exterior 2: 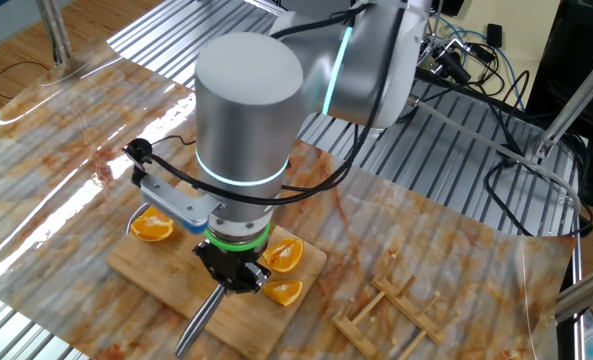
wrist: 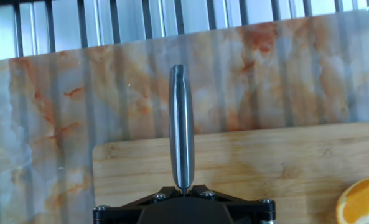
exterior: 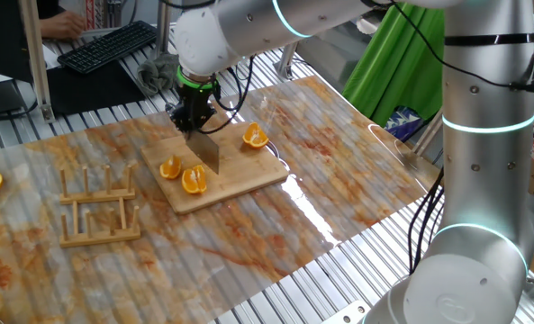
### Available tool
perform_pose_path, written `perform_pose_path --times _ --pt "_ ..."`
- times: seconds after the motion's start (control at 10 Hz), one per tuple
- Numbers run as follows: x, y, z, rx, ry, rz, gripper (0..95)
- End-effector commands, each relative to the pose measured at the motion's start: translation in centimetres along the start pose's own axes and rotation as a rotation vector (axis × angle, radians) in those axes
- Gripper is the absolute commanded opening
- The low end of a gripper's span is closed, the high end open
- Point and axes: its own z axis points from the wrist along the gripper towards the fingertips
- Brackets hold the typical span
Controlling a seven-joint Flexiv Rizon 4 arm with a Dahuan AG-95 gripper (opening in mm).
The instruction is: Chop the orange
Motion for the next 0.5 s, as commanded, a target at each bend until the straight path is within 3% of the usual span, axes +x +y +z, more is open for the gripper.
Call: perform_pose_path --times 0.1,0.5 --pt "-0.40 -0.70 0.41 -0.004 -0.010 -0.019 0.0" --pt "-0.51 -1.60 0.99 -0.015 -0.008 -0.018 0.0"
